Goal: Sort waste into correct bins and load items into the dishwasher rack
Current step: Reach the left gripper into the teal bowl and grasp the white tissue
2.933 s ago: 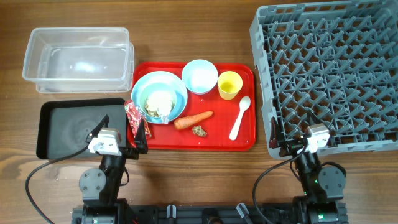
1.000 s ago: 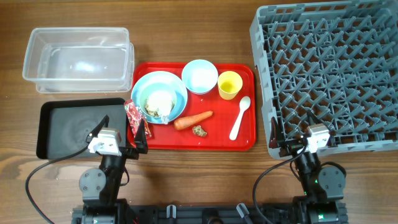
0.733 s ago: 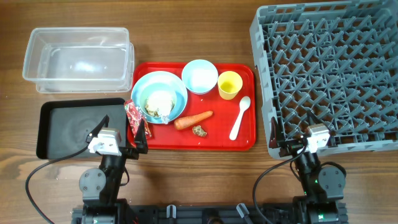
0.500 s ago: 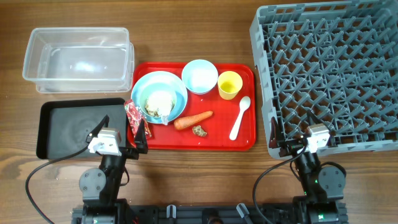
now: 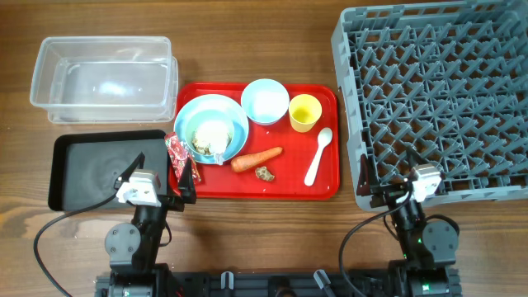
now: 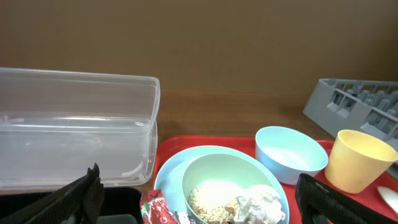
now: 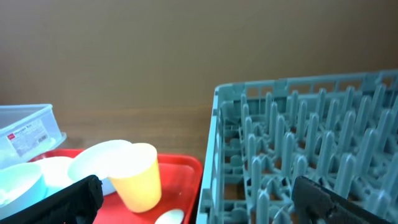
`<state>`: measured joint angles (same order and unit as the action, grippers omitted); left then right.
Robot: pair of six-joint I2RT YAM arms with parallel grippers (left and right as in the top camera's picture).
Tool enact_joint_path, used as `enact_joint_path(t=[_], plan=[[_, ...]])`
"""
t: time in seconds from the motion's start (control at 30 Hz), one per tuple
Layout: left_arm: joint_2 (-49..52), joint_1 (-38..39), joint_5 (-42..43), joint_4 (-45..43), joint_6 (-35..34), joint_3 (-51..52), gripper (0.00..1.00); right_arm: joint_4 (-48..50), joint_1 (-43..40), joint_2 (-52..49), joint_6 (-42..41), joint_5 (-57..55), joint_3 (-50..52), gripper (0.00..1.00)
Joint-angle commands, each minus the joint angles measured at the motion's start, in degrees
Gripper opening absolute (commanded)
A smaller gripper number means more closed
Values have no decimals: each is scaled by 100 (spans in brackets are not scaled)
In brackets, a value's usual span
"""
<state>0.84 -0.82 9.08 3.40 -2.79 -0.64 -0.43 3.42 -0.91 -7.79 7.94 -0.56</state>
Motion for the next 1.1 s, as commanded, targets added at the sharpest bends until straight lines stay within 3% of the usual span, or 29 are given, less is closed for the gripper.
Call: enact_joint_path(t=[0.0,0.13,0.43,0.77,0.87,1.07], plan=[[79,-31,28,79,-481,-101,100,-245,-7,-72,-286,70,-448,100],[490,-31,31,275,-841,-507,100,-636,-7,-393,-289,70,-970,100],[2868,-4,52,1283,-1012,-2643,100,-1644,-7,-2175,-271,70,-2632,100],[5794,-4,376,4555,-1012,-5831,100,-3407,-7,-4424,-240,68,-4387,100],[6236,-11,352,5132,-1010,-6109,100,-3672,-7,-4782,-120,81,-4586,100],[6688,-4,356,5080,-1012,-6109,100,-3816,-7,-4929,-116,109,-4638,100]])
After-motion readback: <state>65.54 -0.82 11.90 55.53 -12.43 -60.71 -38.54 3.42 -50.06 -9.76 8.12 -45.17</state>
